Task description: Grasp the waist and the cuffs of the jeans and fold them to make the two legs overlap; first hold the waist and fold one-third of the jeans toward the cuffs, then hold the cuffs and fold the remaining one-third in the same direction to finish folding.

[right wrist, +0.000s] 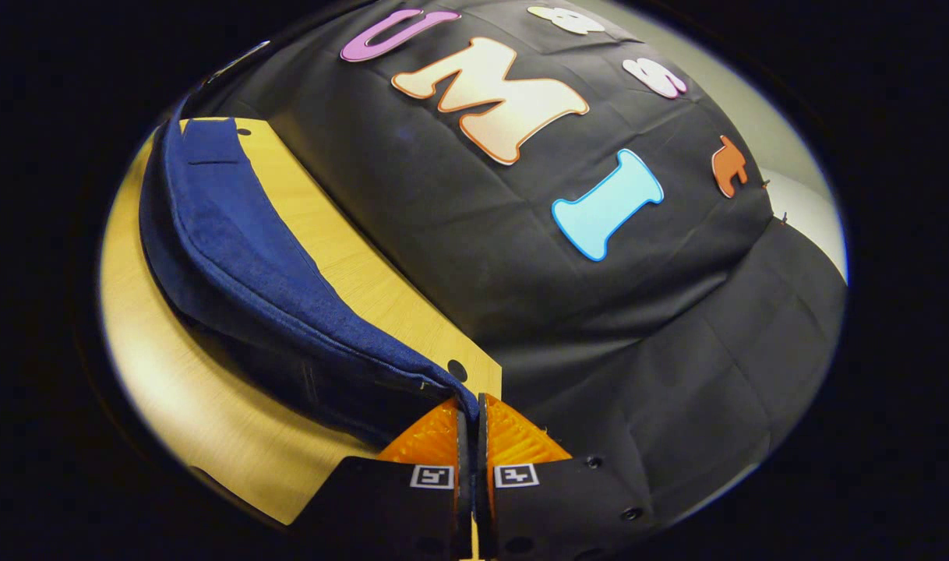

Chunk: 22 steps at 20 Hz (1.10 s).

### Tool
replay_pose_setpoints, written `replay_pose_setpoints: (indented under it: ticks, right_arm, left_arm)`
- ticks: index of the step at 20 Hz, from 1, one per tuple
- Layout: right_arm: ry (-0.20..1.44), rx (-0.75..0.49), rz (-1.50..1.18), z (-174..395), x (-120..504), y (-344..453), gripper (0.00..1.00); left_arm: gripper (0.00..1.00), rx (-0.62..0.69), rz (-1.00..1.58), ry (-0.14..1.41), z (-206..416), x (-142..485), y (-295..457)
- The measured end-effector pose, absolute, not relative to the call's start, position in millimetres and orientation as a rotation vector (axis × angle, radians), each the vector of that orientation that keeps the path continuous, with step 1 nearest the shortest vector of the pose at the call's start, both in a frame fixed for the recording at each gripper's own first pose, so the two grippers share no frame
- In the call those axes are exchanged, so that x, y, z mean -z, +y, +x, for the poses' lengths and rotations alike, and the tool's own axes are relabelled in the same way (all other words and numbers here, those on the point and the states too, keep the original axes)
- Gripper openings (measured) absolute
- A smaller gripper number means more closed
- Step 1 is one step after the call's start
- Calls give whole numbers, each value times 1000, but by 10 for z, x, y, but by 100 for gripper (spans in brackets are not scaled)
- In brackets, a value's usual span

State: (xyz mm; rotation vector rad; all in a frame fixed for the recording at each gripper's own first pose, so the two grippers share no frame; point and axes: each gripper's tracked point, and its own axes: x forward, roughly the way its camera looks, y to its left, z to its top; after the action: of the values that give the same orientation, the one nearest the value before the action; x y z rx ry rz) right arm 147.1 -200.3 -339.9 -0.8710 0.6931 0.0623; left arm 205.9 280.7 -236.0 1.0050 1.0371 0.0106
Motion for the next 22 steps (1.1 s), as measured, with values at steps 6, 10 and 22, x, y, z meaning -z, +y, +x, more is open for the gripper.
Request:
replay_pose_setpoints:
  ticks: [6, 10, 22]
  right_arm:
    - [754, -52, -846, 1994, 3934, -1978, 4]
    - [837, -36, -747, 2186, 4427, -1987, 4]
    - [851, 295, -488, 2078, 4222, -2798, 100]
  left_arm:
    - [0, -5, 878, 1048, 2909, 2789, 2884]
    - [0, 83, 899, 1100, 3310, 3291, 2786]
    - [94, -74, 398, 776, 3574, 3367, 2186]
